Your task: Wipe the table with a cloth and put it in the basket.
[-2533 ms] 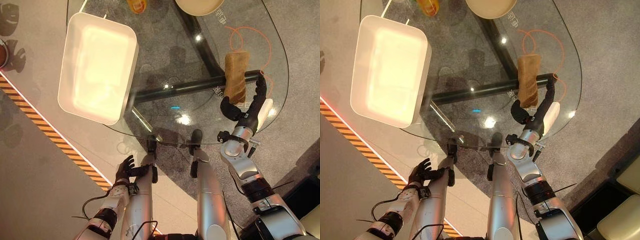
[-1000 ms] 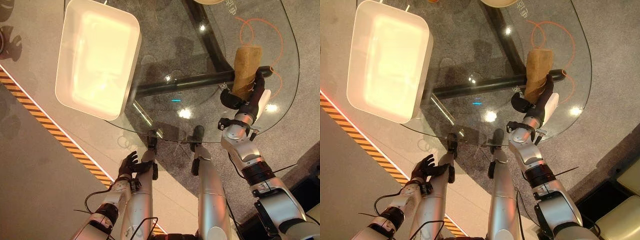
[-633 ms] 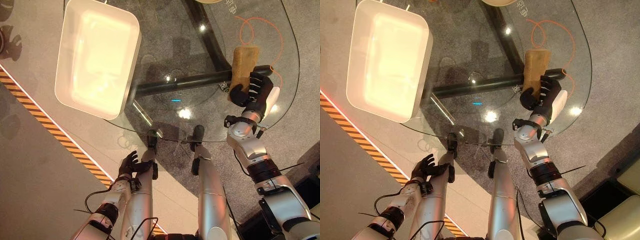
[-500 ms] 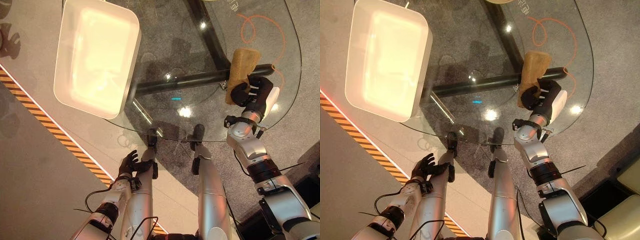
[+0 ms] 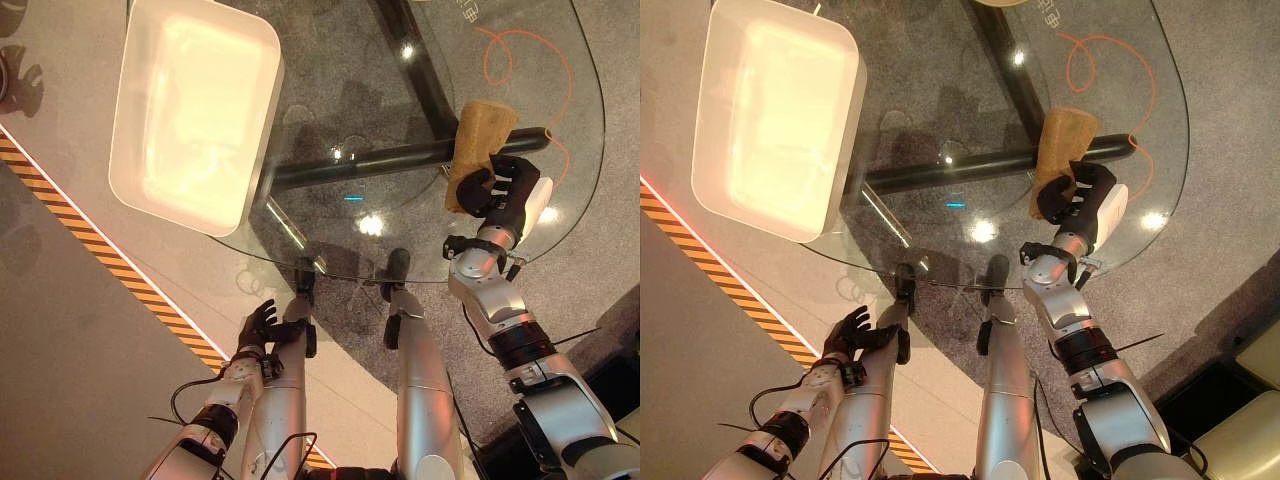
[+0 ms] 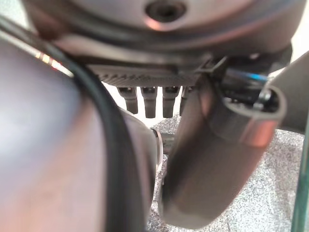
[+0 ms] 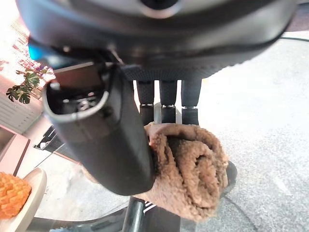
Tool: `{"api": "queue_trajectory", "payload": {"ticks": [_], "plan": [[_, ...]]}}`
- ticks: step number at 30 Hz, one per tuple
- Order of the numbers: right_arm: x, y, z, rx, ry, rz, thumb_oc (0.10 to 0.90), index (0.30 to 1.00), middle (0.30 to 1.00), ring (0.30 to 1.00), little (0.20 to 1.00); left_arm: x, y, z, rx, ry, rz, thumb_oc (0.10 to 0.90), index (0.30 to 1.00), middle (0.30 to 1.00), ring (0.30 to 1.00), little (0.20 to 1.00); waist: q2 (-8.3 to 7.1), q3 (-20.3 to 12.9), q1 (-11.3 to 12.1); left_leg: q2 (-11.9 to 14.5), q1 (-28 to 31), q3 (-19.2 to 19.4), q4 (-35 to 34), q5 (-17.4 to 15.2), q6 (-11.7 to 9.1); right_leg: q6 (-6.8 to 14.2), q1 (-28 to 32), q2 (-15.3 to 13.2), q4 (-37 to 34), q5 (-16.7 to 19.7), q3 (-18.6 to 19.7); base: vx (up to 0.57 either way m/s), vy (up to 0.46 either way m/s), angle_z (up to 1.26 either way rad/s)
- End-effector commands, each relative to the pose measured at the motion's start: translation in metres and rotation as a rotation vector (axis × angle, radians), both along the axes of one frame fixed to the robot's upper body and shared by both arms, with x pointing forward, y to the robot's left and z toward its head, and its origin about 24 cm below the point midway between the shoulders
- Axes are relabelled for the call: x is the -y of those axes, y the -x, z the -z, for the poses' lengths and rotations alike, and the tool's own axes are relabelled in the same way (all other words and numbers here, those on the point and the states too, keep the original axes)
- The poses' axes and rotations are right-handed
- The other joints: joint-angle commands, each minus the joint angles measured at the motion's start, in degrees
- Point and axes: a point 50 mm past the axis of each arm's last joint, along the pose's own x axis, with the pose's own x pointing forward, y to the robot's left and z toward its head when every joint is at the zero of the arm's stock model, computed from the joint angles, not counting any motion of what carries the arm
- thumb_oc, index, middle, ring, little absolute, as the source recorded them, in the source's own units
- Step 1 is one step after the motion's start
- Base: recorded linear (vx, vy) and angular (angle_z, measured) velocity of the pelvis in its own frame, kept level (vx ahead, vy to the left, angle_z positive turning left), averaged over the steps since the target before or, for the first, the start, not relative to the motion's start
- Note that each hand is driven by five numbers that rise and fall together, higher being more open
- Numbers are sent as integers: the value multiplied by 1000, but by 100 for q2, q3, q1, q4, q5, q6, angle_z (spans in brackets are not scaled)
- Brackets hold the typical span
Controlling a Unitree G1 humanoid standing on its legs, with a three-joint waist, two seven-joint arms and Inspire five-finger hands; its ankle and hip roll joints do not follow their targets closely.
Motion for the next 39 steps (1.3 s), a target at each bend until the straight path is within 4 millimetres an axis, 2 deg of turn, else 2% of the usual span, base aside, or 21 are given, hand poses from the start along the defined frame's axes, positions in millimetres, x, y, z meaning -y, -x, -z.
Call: {"api": "queue_trajectory", "payload": {"ticks": [1,10,15,25,39], "plan": [[0,13,-23,148,66,5,100,300,300,300,200,7,43,34,-153,24,-14,800,900,900,900,900,158,-58,-54,-427,-347,247,386,-140,228,-7,-8,420,-318,292,-28,0,0,0],[-5,13,-19,133,77,-31,100,300,300,300,200,7,45,35,-151,23,-17,800,900,900,900,900,173,-58,-44,-429,-417,247,419,-144,221,1,-79,398,-284,289,-33,0,0,0],[-14,13,-21,147,96,-120,100,300,300,300,200,9,43,34,-145,27,-18,800,900,900,900,900,183,-58,-39,-441,-433,252,410,-140,229,5,-104,389,-284,289,-41,0,0,0],[-61,17,-34,175,214,-446,100,300,300,300,200,13,43,33,-142,33,1,800,900,900,900,900,200,-58,0,-468,-508,240,448,-137,218,11,-178,342,-258,281,-76,1,3,1],[-113,22,-46,187,284,-681,100,300,300,300,200,24,38,29,-124,53,17,800,900,900,900,900,261,-58,117,-496,-594,243,467,-126,235,-5,-289,304,-203,259,-140,4,15,5]]}}
